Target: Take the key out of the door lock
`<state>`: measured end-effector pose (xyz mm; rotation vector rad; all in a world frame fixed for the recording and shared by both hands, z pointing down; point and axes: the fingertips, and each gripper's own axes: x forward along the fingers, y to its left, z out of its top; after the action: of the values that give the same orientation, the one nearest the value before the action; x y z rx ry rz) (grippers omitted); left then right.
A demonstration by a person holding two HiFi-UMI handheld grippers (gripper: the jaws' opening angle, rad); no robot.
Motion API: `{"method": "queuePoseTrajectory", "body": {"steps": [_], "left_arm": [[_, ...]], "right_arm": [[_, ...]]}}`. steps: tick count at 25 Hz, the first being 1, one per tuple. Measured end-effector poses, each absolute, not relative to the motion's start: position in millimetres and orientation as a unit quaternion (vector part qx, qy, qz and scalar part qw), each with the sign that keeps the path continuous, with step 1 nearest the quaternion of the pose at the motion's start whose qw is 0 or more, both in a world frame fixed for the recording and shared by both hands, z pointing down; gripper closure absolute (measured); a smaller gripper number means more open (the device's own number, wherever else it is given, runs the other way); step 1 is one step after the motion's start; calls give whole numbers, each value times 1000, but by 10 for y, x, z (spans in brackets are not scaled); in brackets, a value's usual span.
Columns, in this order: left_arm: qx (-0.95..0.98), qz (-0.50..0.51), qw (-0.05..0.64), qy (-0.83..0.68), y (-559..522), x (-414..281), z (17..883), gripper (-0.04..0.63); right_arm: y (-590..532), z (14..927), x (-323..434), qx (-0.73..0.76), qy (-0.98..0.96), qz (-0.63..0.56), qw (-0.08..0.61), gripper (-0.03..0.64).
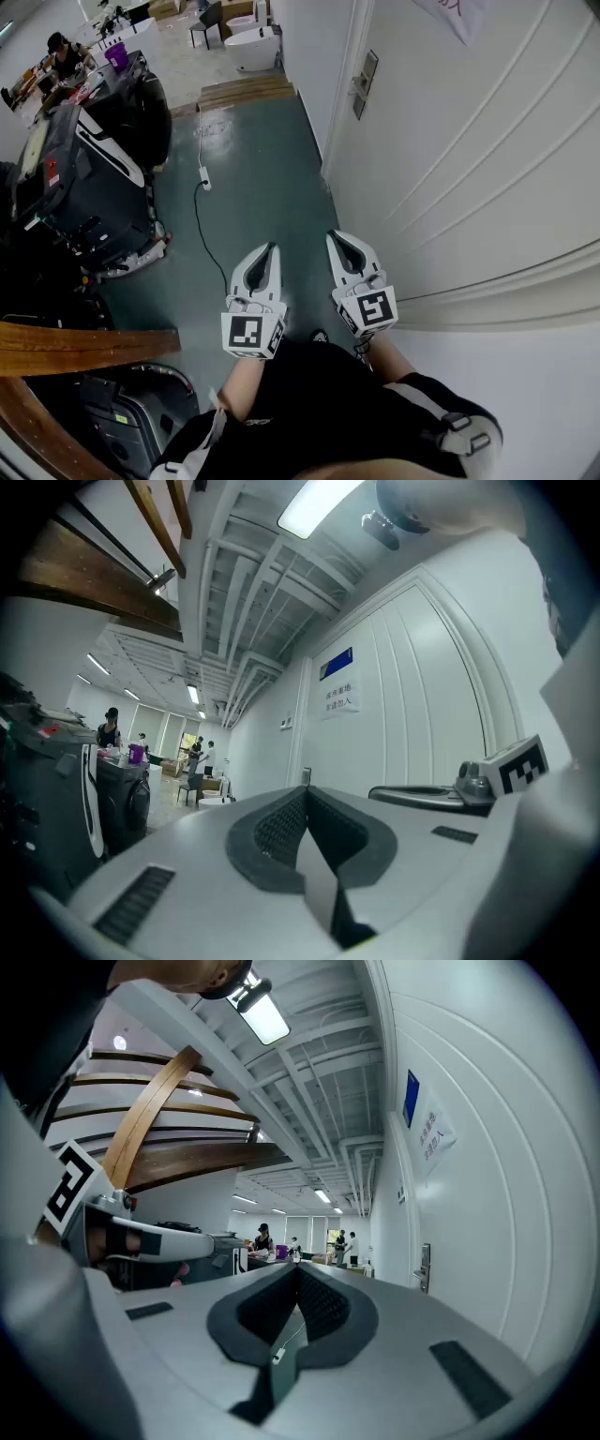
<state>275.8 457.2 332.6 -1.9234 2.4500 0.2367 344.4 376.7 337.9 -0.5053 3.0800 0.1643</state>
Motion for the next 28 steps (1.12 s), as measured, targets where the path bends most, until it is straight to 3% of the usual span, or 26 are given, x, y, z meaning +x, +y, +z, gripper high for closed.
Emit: {"method": "queuePoseTrajectory", "body": {"steps": [11,19,28], "left_arm": [[-614,68,-13,786,4793,2425,3590,572],[-615,65,-39,785,5005,2111,3859,572],[-627,67,-42,775,4683,1884,3834,572]], "right_arm": [[4030,3577,3130,-138,990,7,17,602],[4158,3821,2925,-144,989,-23,6,469],[3828,3815,2711,-157,988,-4,-12,422]]}}
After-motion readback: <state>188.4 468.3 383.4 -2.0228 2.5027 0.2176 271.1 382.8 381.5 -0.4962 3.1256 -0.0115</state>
